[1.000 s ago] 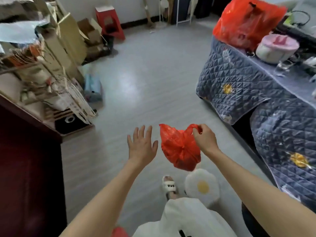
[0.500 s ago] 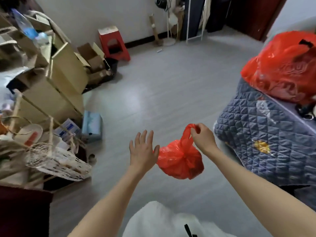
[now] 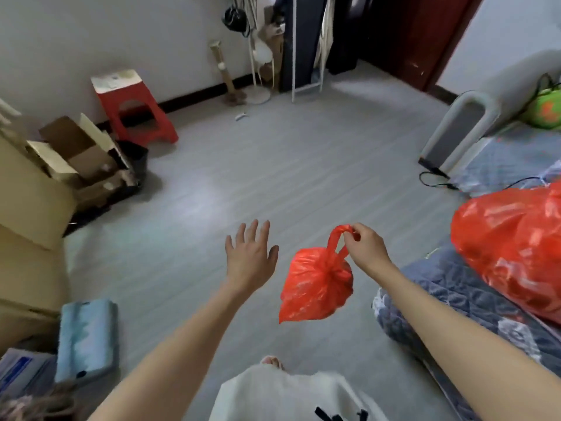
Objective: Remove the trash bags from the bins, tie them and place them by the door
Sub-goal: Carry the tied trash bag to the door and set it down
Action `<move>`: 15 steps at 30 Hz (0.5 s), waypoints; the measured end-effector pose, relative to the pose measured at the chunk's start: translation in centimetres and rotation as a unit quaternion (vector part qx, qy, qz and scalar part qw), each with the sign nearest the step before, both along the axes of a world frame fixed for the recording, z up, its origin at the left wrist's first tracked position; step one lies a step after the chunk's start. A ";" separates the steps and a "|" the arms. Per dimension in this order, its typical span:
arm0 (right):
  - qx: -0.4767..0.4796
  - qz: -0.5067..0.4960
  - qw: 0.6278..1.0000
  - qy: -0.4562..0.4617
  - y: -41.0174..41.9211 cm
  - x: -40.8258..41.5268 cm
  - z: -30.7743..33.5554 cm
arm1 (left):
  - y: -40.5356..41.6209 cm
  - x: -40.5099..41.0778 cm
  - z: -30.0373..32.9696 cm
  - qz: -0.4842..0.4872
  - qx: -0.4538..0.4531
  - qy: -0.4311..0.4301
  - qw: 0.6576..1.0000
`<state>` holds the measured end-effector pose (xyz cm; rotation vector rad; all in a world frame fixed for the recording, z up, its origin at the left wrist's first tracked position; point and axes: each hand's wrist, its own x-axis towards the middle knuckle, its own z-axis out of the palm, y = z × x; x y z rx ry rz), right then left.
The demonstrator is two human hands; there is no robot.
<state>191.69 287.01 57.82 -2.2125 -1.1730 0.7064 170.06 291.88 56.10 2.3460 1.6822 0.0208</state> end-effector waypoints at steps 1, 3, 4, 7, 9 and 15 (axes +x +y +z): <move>0.000 -0.016 1.000 -0.001 2.9 2.0 0.6 | 3.5 2.2 0.3 -0.016 -0.008 -0.003 1.000; 0.003 -0.024 1.000 0.000 6.7 4.4 1.2 | 7.8 5.3 0.4 -0.046 -0.014 -0.003 0.999; 0.013 -0.041 0.999 0.002 9.4 6.4 1.2 | 10.7 7.5 0.3 -0.060 -0.024 -0.004 0.998; 0.037 -0.067 0.997 0.002 17.5 11.6 1.5 | 18.9 14.0 0.1 -0.095 -0.025 0.000 0.995; 0.049 -0.074 0.996 0.005 23.0 15.5 1.1 | 24.5 18.4 -0.5 -0.109 -0.022 -0.003 0.994; 0.048 -0.096 0.994 0.026 39.8 30.4 1.7 | 42.3 34.4 0.3 -0.138 -0.008 -0.008 0.990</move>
